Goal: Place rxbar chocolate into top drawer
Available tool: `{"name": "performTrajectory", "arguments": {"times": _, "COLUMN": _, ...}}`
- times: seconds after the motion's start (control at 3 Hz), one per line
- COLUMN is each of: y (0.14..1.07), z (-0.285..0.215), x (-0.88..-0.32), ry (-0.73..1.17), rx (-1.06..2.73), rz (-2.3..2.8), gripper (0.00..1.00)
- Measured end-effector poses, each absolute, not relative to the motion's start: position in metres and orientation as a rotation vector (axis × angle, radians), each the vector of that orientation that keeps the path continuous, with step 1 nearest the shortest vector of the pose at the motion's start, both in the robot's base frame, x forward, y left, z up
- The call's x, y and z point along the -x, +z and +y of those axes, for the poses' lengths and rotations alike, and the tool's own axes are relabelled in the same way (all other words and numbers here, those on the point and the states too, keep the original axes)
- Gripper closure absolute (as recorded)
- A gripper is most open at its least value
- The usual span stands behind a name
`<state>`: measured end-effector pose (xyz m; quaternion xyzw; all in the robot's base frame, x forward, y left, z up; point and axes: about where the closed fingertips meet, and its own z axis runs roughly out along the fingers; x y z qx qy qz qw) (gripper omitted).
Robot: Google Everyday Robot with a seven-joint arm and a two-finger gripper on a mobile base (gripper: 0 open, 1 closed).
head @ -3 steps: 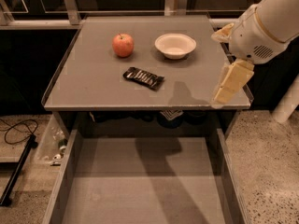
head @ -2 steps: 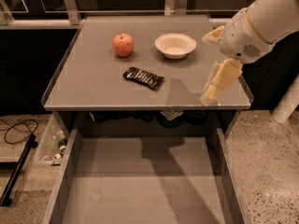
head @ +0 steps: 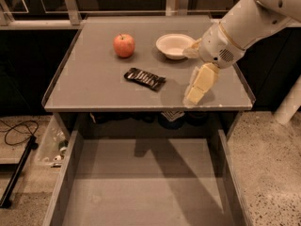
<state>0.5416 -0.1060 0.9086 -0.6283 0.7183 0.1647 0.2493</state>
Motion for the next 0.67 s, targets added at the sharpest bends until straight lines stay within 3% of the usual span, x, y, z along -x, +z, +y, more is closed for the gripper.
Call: {"name": "performTrajectory", "arguments": {"times": 0.67, "y": 0.881, "z": -0.087, "x": -0.559, "ry": 0.524, "rx": 1.657, "rz": 1.988, "gripper": 0.00}}
